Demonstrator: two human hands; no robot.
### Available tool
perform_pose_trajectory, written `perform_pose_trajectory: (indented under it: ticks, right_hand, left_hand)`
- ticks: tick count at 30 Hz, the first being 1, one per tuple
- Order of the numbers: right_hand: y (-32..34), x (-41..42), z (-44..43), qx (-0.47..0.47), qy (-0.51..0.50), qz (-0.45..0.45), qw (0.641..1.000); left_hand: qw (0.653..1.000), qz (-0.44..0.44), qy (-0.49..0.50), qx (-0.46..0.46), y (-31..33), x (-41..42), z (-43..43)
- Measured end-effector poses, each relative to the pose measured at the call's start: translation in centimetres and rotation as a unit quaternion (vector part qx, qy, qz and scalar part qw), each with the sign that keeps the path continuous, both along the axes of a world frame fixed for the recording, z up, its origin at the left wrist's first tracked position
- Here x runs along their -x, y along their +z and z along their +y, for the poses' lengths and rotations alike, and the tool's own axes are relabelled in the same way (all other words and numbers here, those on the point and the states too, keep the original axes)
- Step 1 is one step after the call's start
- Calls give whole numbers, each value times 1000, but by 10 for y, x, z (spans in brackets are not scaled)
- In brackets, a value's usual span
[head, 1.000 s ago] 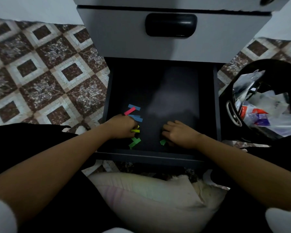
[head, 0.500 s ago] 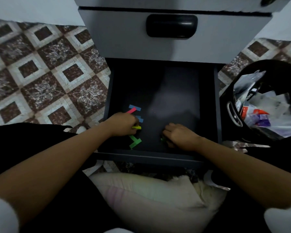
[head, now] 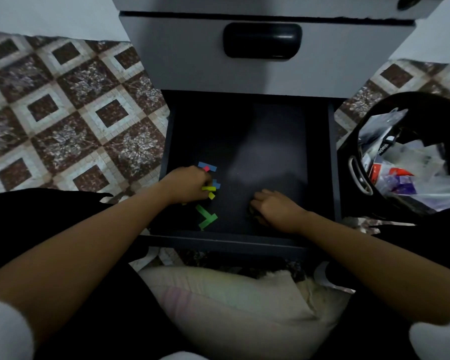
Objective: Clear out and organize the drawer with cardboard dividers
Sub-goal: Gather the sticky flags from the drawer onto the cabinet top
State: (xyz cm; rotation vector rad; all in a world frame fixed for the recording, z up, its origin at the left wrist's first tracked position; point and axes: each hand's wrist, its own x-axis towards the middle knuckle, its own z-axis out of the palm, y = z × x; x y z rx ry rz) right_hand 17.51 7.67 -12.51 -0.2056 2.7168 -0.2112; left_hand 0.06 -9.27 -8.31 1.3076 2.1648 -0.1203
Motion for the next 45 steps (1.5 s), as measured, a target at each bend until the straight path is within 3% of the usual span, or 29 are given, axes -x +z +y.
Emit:
perform_pose_trajectory:
  ticks: [5, 9, 16, 25, 31, 39, 45]
  right_hand:
    - [1, -1, -5, 19, 10, 31, 999]
    - [1, 2, -6, 12, -8, -15, 1000]
    - [4, 9, -4, 128, -105, -34, 986]
    - [12, 16, -8, 218, -190, -13, 957]
    - [22, 22, -14, 254, -213, -19, 943]
    - [23, 28, -29, 261, -169, -59, 949]
    - [20, 36, -40, 241, -147, -63, 957]
  left_hand:
    - [1000, -1, -2, 1, -2, -1, 1]
    - [999, -7, -46, 24, -7, -7, 0]
    - [974, 57, -217, 33, -8, -16, -10]
    - [950, 126, -283, 49, -14, -23, -14]
    - [941, 170, -285, 67, -20, -31, -14]
    - [983, 122, -134, 5, -7, -16, -5]
    - [986, 101, -130, 14, -9, -11, -9]
